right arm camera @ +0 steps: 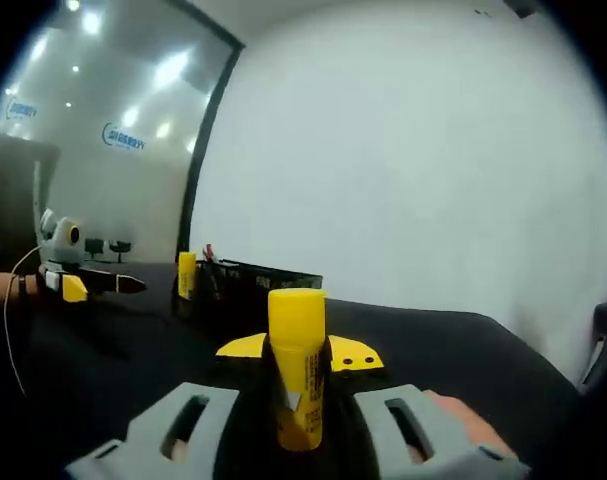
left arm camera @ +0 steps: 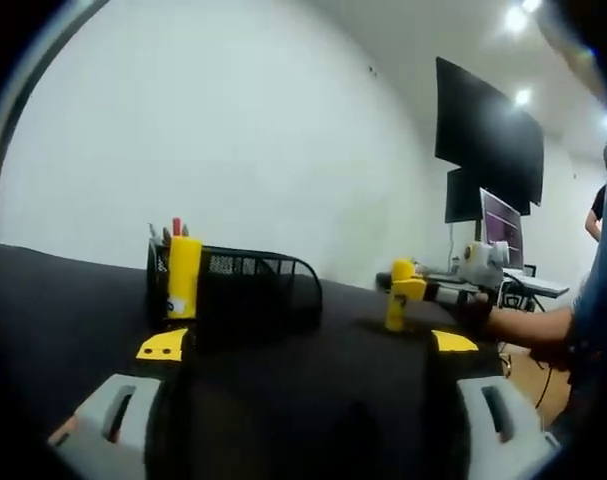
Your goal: Pick up pens and glue sticks and place them into the holder.
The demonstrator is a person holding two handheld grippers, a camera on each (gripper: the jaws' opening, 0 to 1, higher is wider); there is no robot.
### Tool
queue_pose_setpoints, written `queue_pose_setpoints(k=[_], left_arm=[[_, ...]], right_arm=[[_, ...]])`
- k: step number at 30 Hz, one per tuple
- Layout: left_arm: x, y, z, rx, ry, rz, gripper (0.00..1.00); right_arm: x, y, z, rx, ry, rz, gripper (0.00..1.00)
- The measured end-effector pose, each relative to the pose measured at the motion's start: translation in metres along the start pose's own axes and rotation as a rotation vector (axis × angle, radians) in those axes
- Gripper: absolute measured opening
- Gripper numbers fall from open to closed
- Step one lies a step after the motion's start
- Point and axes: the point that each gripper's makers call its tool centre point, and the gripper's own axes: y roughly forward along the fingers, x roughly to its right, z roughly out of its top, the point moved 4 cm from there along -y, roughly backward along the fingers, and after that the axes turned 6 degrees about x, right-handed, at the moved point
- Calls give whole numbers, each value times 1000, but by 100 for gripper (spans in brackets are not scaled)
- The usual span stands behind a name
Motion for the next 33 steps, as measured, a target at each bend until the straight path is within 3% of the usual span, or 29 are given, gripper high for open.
queue_pose_setpoints(k=[11, 17, 25, 33], left_arm=[[1, 2, 1, 10, -10, -1, 96], [0, 1, 0, 4, -12, 1, 92], [2, -2, -2, 6, -12, 3, 92], [1, -3, -2, 9, -9, 10, 93]], right_arm=[[-37, 41, 35, 13, 20, 168, 18], [-52, 68, 49, 35, 104, 226, 18], [-69, 98, 60, 49, 220, 274, 18], [-92, 131, 61, 51, 251, 316, 18]])
